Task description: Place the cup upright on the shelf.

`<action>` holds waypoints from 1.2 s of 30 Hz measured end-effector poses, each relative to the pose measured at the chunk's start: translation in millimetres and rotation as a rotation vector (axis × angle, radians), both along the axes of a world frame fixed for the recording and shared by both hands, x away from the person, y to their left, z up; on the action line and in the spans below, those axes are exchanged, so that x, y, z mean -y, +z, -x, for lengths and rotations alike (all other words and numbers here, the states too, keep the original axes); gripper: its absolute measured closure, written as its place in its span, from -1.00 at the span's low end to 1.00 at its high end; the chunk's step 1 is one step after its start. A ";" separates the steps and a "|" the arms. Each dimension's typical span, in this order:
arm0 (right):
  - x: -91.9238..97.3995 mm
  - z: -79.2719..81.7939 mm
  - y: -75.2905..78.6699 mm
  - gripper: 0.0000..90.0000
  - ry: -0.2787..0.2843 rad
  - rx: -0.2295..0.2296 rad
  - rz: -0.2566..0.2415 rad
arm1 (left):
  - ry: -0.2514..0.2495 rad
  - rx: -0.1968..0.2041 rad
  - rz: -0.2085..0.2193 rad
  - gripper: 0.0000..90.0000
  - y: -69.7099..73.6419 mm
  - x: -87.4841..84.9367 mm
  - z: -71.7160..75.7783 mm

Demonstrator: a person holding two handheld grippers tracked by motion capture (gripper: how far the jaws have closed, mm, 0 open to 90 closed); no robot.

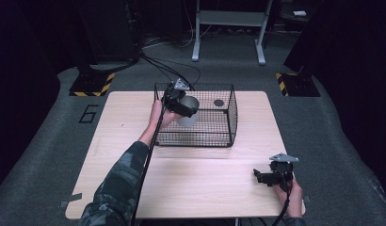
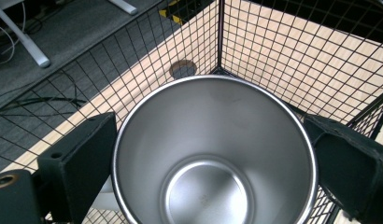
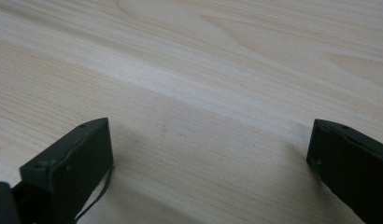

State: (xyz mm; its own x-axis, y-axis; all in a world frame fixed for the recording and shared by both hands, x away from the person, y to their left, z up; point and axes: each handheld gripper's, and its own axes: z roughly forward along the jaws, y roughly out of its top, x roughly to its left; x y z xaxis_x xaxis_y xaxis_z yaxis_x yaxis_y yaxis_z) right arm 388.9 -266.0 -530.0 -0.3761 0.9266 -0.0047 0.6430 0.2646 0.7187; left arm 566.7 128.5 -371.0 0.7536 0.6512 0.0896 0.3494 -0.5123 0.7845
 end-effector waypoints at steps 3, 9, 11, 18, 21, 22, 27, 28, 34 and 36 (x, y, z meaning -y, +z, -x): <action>0.0 0.0 0.0 -1.00 0.000 0.000 0.000 | -0.005 -0.012 -0.013 -0.86 -3.2 2.2 -2.3; 0.0 0.0 -0.1 -1.00 0.000 0.001 0.000 | 0.001 -0.024 -0.015 -0.86 -9.6 5.8 -4.9; -0.1 0.1 0.0 -1.00 -0.001 0.000 -0.001 | 0.002 -0.031 -0.017 -0.86 -11.6 6.8 -5.9; 0.0 0.0 0.0 -1.00 0.000 0.000 0.000 | -0.002 -0.048 -0.029 -0.86 -18.0 9.5 -9.0; -0.1 0.1 0.0 -1.00 -0.001 -0.001 -0.001 | -0.003 -0.057 -0.031 -0.86 -20.4 11.0 -9.8; -0.2 0.2 0.0 -1.00 -0.002 -0.002 -0.002 | -0.006 -0.060 -0.039 -0.86 -21.8 12.1 -10.5; -0.1 0.1 0.0 -1.00 -0.002 0.000 -0.001 | -0.015 -0.073 -0.051 -0.86 -27.3 16.4 -11.6; 0.0 0.0 0.0 -1.00 0.000 0.000 0.000 | -0.014 -0.082 -0.048 -0.86 -29.5 17.8 -12.1; 0.0 0.0 0.0 -1.00 0.000 0.000 0.000 | -0.013 -0.095 -0.060 -0.86 -35.1 19.7 -15.4; 0.0 0.0 0.0 -1.00 0.000 0.000 0.000 | -0.010 -0.106 -0.058 -0.86 -37.0 20.6 -16.1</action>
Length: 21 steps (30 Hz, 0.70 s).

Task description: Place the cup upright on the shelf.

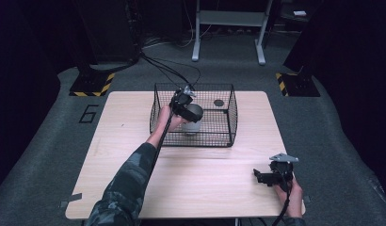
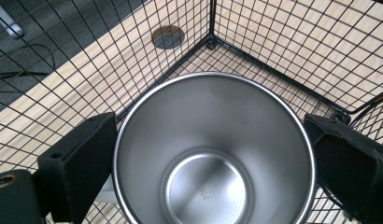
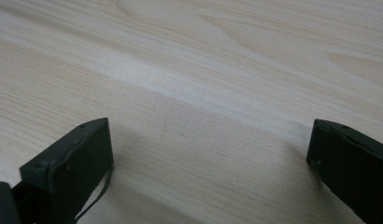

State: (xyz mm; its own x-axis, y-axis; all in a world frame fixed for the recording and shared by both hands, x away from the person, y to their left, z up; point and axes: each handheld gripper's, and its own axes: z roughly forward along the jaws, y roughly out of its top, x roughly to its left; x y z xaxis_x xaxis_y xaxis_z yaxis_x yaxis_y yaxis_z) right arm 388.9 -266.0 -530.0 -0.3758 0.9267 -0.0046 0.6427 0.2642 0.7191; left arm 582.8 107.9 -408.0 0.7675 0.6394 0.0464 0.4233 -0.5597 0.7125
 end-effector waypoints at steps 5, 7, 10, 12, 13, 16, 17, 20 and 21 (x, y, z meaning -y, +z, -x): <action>0.0 0.0 0.0 -1.00 0.000 -0.001 0.000 | 0.001 -0.008 -0.003 -0.86 -3.4 1.8 -1.5; 0.0 0.0 0.0 -1.00 0.001 -0.001 0.000 | 0.002 -0.011 -0.007 -0.86 -4.8 3.3 -1.8; 0.0 0.0 0.0 -1.00 0.000 -0.001 0.000 | -0.001 -0.013 -0.017 -0.86 -6.2 5.0 -2.4; -0.2 0.1 0.0 -1.00 -0.001 -0.001 -0.001 | -0.001 -0.019 -0.015 -0.86 -7.5 5.9 -3.1; 0.0 0.0 0.0 -1.00 0.000 0.000 0.000 | 0.000 -0.026 -0.019 -0.86 -8.8 7.0 -3.4; 0.0 0.0 0.0 -1.00 0.000 0.000 0.000 | 0.000 -0.027 -0.020 -0.86 -10.1 7.6 -4.2; 0.0 0.0 0.0 -1.00 0.000 0.000 0.000 | 0.000 -0.027 -0.020 -0.86 -10.1 7.6 -4.2; -0.2 0.1 0.0 -1.00 -0.001 -0.002 -0.002 | -0.003 -0.029 -0.029 -0.86 -10.0 7.6 -4.4; 0.0 0.0 0.0 -1.00 0.000 -0.001 0.000 | -0.003 -0.029 -0.031 -0.86 -10.1 7.7 -4.3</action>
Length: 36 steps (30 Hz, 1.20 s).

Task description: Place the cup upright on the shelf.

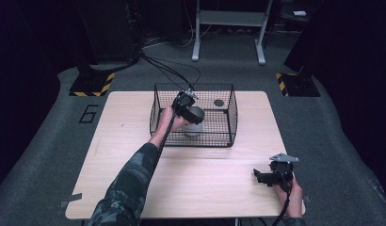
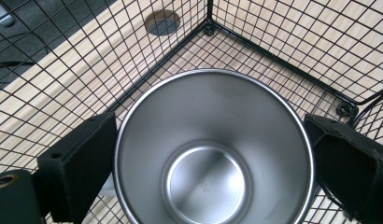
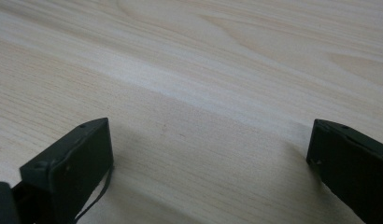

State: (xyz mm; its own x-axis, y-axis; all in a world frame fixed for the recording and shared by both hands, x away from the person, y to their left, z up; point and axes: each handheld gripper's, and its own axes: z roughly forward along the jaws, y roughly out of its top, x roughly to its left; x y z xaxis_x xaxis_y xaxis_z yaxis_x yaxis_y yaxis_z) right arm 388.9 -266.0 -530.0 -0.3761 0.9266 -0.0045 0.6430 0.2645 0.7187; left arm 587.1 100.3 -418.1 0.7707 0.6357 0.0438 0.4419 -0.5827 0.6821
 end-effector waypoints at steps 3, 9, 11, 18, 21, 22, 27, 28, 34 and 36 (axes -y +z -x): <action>-0.3 0.1 0.0 -1.00 -0.003 -0.001 -0.003 | -0.007 -0.005 -0.031 -0.86 0.9 2.0 -0.1; -0.3 0.2 0.0 -1.00 -0.003 -0.001 -0.002 | -0.021 -0.007 -0.041 -0.86 0.0 -0.4 4.4; -0.3 0.1 0.0 -1.00 -0.003 -0.002 -0.003 | -0.027 -0.005 -0.048 -0.86 0.3 0.5 5.5; -0.6 0.0 -0.1 -1.00 -0.001 0.000 -0.005 | -0.025 -0.003 -0.038 -0.87 -0.7 -0.8 9.0; -0.6 0.3 0.0 -1.00 0.000 -0.004 0.001 | -0.020 -0.002 -0.030 -0.87 -1.0 -2.1 9.7; -0.6 0.3 -0.1 -1.00 -0.001 0.001 -0.004 | -0.023 -0.011 -0.036 -0.87 -0.1 -2.1 10.0; -0.6 0.3 0.0 -1.00 0.000 -0.003 -0.002 | -0.016 -0.006 -0.014 -0.87 -0.9 -4.6 9.6; -0.7 0.4 0.0 -1.00 -0.001 -0.003 0.000 | -0.019 -0.011 0.006 -0.90 -0.5 -5.9 9.5; -0.7 0.3 -0.3 -1.00 -0.001 0.002 -0.002 | -0.012 0.002 0.043 -1.00 9.7 -11.7 13.0; -0.7 0.3 -0.1 -1.00 -0.002 -0.001 0.000 | -0.019 0.006 0.055 -1.00 16.3 -15.0 15.4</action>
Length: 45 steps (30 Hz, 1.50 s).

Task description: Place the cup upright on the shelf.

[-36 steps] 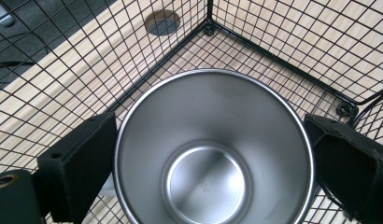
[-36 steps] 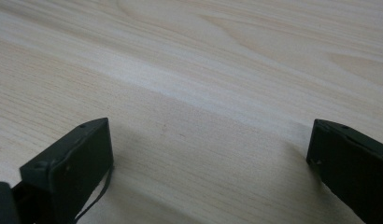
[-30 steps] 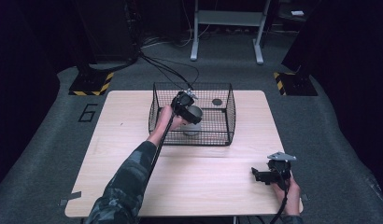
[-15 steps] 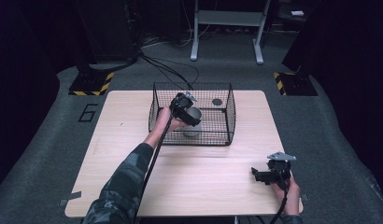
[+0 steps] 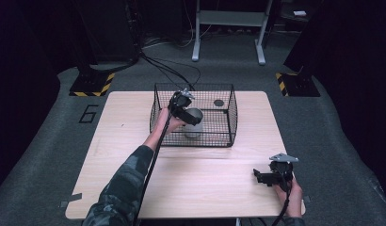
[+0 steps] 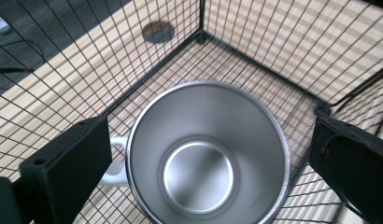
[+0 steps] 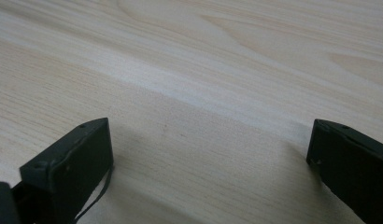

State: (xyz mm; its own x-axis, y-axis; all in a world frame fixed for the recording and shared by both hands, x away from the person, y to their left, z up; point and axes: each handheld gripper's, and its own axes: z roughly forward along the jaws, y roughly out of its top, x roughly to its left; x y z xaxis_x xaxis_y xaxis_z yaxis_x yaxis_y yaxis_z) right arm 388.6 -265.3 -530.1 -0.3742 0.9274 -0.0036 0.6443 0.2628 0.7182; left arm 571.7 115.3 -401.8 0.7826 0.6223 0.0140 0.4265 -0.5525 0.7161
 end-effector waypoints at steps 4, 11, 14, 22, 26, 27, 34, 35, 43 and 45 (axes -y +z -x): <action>0.0 0.0 -0.3 -1.00 0.000 0.005 -0.002 | -0.005 0.022 0.005 -1.00 12.3 -5.1 9.6; 0.0 0.1 0.0 -1.00 0.000 0.000 0.000 | -0.020 0.075 0.020 -1.00 31.1 -18.0 39.4; -0.1 0.2 -0.1 -1.00 -0.002 0.002 -0.001 | -0.029 0.084 0.017 -1.00 36.5 -24.8 51.2; -0.2 0.2 -0.1 -1.00 -0.002 0.002 -0.001 | -0.041 0.134 -0.021 -1.00 41.8 -45.7 86.7; 0.1 0.3 0.2 -1.00 0.000 -0.003 0.001 | -0.044 0.152 -0.036 -1.00 39.0 -60.4 104.9; 0.0 0.3 0.1 -1.00 -0.001 -0.001 -0.001 | -0.043 0.157 -0.031 -1.00 38.2 -64.5 109.4; -0.9 0.9 0.3 -1.00 -0.011 -0.002 -0.010 | -0.014 0.173 -0.005 -1.00 24.5 -92.6 141.4; -1.0 0.9 0.3 -1.00 -0.012 -0.001 -0.010 | -0.007 0.175 -0.003 -1.00 20.5 -97.7 148.1; -1.1 1.1 0.4 -1.00 -0.013 -0.003 -0.011 | 0.061 0.161 -0.030 -1.00 -14.5 -130.0 179.7; -1.1 1.1 0.4 -1.00 -0.013 -0.002 -0.011 | 0.093 0.153 -0.033 -1.00 -25.1 -138.0 184.8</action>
